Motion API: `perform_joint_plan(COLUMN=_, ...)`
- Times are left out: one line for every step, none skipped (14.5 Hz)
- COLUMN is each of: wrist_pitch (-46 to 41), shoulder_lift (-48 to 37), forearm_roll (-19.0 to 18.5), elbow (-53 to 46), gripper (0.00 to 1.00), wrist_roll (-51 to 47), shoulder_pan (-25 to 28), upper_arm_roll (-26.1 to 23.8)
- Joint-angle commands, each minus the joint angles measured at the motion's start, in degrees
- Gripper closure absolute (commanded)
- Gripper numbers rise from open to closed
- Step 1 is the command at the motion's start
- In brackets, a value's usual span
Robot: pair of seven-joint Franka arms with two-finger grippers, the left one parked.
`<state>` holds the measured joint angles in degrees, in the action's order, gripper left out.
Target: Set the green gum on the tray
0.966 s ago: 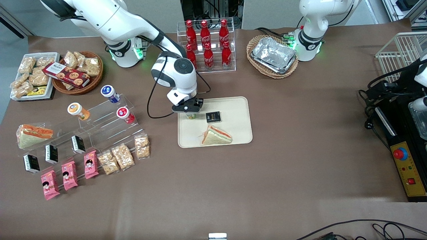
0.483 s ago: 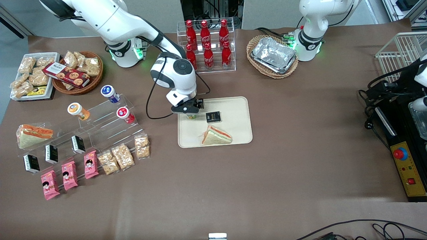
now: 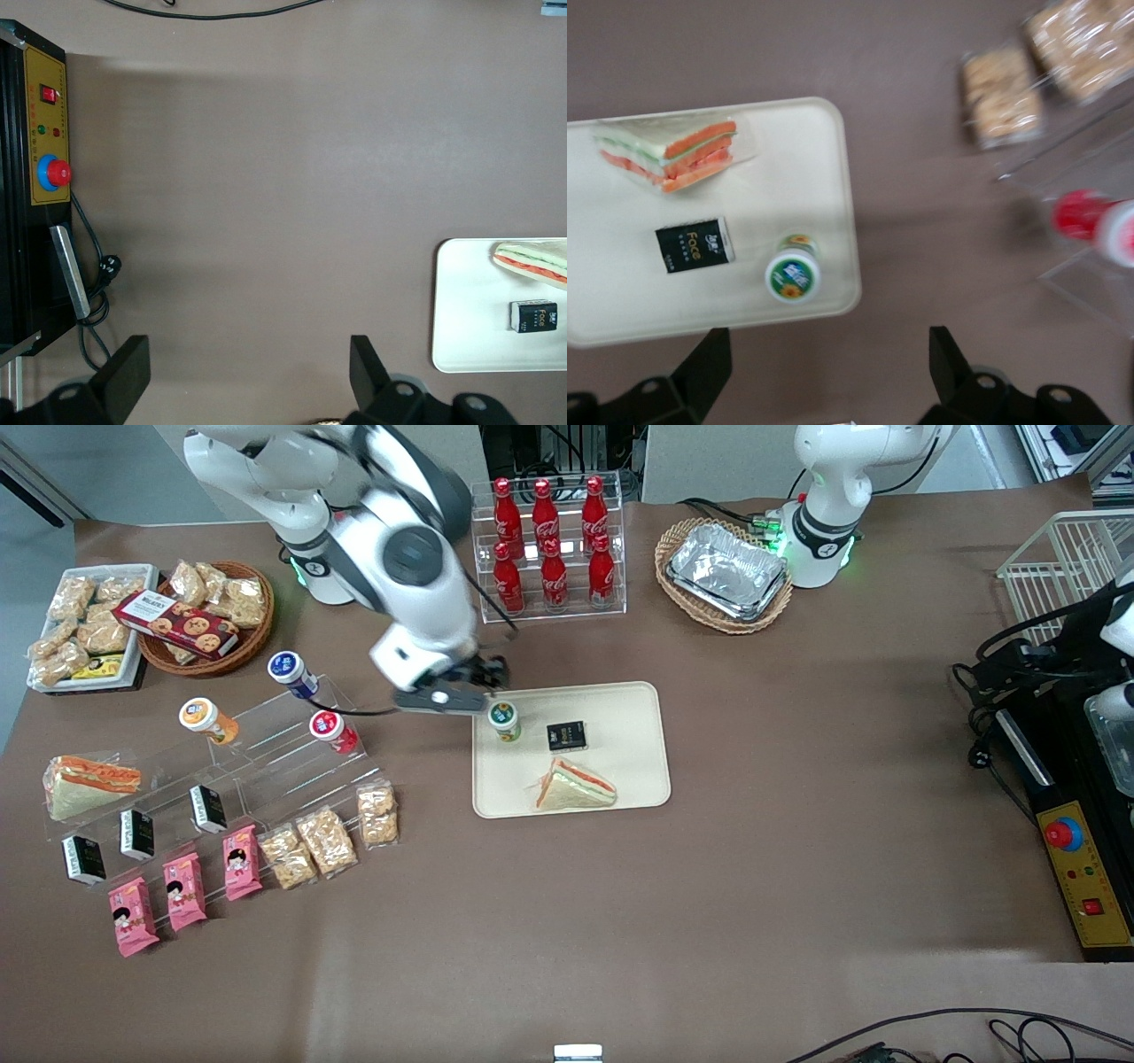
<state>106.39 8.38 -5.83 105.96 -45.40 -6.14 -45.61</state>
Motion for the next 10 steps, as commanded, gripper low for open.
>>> perform_joint_plan(wrist_pitch=-14.43, shoulder_lift=-0.03, forearm_roll=3.37, elbow=-11.97, gripper=0.00, wrist_roll=15.82, shoulder_pan=-4.40, upper_arm_roll=6.73)
perform_joint_plan(wrist_pitch=-16.55, shoulder_lift=-0.12, forearm_roll=3.72, elbow=-14.18, gripper=0.00, wrist_roll=20.57, shoulder_pan=-4.32, upper_arm_roll=10.94)
perform_joint_plan(wrist_pitch=-17.70, shoulder_lift=-0.38, forearm_roll=4.07, elbow=-15.68, gripper=0.00, wrist_roll=25.84, shoulder_pan=-3.71, upper_arm_roll=15.68)
perform_joint_plan(wrist_pitch=-18.23, shoulder_lift=-1.25, forearm_roll=4.25, elbow=-16.04, gripper=0.00, wrist_roll=31.89, shoulder_pan=-3.61, upper_arm_roll=19.82)
perform_joint_plan(wrist_pitch=-18.24, shoulder_lift=-2.74, forearm_roll=4.42, elbow=-16.04, gripper=0.00, wrist_roll=37.17, shoulder_pan=-3.53, upper_arm_roll=23.08)
perform_joint_plan(wrist_pitch=-18.24, shoulder_lift=-3.37, forearm_roll=4.51, elbow=-16.04, gripper=0.00, wrist_roll=40.53, shoulder_pan=-3.44, upper_arm_roll=25.98)
perform_joint_plan(wrist_pitch=-18.24, shoulder_lift=-3.63, forearm_roll=4.43, elbow=-16.04, gripper=0.00, wrist_roll=43.70, shoulder_pan=-3.44, upper_arm_roll=28.79)
perform_joint_plan(wrist_pitch=-18.24, shoulder_lift=-3.81, forearm_roll=4.51, elbow=-16.04, gripper=0.00, wrist_roll=47.56, shoulder_pan=-3.35, upper_arm_roll=31.43)
perform_joint_plan(wrist_pitch=-18.06, shoulder_lift=-4.16, forearm_roll=4.60, elbow=-16.04, gripper=0.00, wrist_roll=51.43, shoulder_pan=-3.26, upper_arm_roll=34.07)
perform_joint_plan(wrist_pitch=-17.80, shoulder_lift=-4.16, forearm_roll=4.69, elbow=-16.04, gripper=0.00, wrist_roll=54.42, shoulder_pan=-3.17, upper_arm_roll=36.62)
